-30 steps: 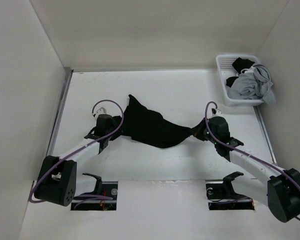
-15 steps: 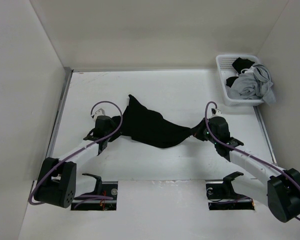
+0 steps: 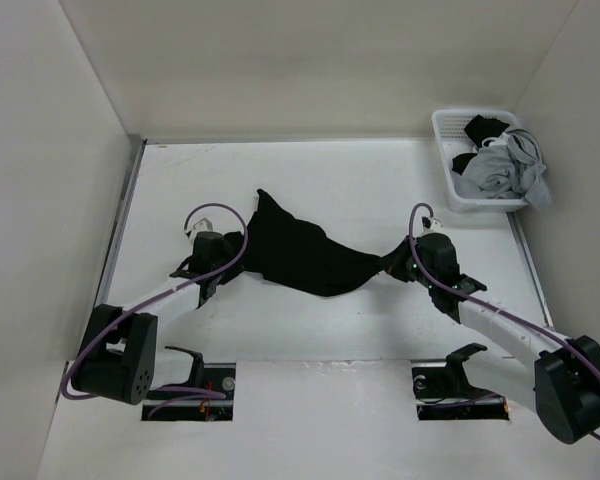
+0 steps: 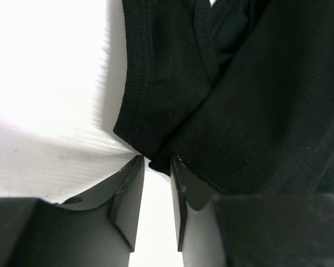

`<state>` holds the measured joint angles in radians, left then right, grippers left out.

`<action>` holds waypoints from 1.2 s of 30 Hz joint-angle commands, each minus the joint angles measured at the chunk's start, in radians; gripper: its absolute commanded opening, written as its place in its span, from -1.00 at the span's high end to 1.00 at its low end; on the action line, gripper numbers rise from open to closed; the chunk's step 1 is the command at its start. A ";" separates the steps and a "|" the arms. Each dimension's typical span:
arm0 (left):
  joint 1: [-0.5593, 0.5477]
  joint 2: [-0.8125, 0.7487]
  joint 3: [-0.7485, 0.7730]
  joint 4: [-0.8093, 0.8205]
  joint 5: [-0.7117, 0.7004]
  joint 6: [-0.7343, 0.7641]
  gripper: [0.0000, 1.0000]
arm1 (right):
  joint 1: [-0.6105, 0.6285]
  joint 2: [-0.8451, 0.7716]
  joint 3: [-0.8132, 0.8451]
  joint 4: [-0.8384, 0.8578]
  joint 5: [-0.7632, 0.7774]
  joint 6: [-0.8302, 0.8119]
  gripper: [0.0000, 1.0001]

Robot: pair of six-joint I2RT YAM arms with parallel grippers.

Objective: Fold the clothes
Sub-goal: Flatten the tank top out

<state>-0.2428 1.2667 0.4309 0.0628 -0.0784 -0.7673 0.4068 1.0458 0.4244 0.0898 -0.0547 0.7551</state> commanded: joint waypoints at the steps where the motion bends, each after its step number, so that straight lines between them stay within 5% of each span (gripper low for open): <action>1: 0.004 -0.006 0.005 0.054 -0.011 0.008 0.56 | 0.008 0.003 0.024 0.064 -0.010 -0.017 1.00; 13: -0.011 0.011 0.012 0.097 -0.026 0.000 0.53 | 0.026 0.000 0.025 0.071 -0.010 -0.019 1.00; 26: -0.037 -0.046 0.020 0.032 -0.015 -0.016 0.80 | 0.030 -0.004 0.025 0.073 -0.010 -0.019 1.00; 36: -0.037 -0.067 0.028 -0.012 -0.031 -0.027 0.62 | 0.030 -0.015 0.024 0.067 -0.010 -0.019 1.00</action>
<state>-0.2756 1.1957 0.4313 0.0460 -0.0971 -0.7864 0.4271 1.0477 0.4244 0.0978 -0.0605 0.7540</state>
